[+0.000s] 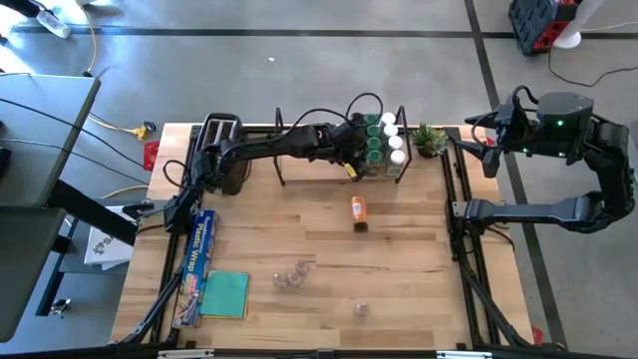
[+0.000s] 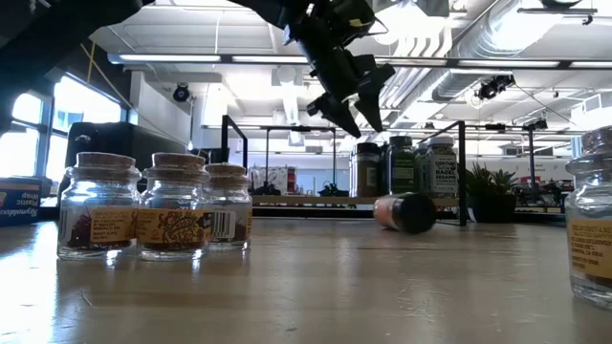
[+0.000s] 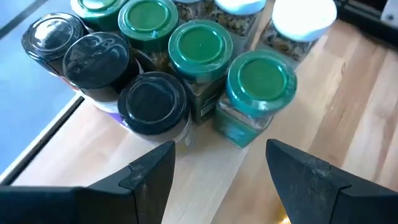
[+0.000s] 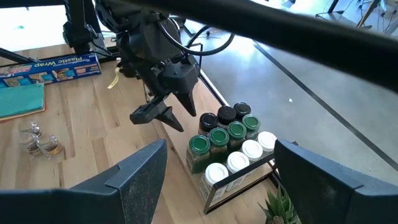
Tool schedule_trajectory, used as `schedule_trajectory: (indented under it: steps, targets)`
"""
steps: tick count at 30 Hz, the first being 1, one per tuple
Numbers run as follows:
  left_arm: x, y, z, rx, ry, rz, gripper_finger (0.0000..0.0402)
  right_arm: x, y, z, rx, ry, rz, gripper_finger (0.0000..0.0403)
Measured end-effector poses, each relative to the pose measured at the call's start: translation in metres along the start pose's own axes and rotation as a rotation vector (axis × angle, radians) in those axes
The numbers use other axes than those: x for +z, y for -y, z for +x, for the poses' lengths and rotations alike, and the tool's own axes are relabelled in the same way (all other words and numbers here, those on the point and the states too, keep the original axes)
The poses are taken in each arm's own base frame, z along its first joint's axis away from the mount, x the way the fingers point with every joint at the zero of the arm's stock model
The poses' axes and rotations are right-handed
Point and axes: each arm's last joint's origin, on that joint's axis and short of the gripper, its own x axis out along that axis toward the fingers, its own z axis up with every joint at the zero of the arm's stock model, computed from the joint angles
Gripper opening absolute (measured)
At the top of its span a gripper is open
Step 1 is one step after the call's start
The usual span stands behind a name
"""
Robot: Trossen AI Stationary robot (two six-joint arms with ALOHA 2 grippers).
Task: Shelf spices
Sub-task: Put the black seasoning bottle on the shelf and align it with the other black seasoning bottles
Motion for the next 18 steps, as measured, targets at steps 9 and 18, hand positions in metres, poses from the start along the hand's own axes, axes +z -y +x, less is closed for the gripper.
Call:
schedule_trajectory:
  steps: [9, 18]
  targets:
    - [-0.005, 0.063, -0.051, -0.304, -0.024, 0.530, 0.0227, 0.000, 0.000, 0.000, -0.001, 0.000, -0.005, 0.0291]
    - [-0.062, 0.146, -0.034, -0.412, -0.046, 1.095, 0.0235, -0.003, -0.001, 0.000, 0.028, -0.030, 0.025, 0.0291]
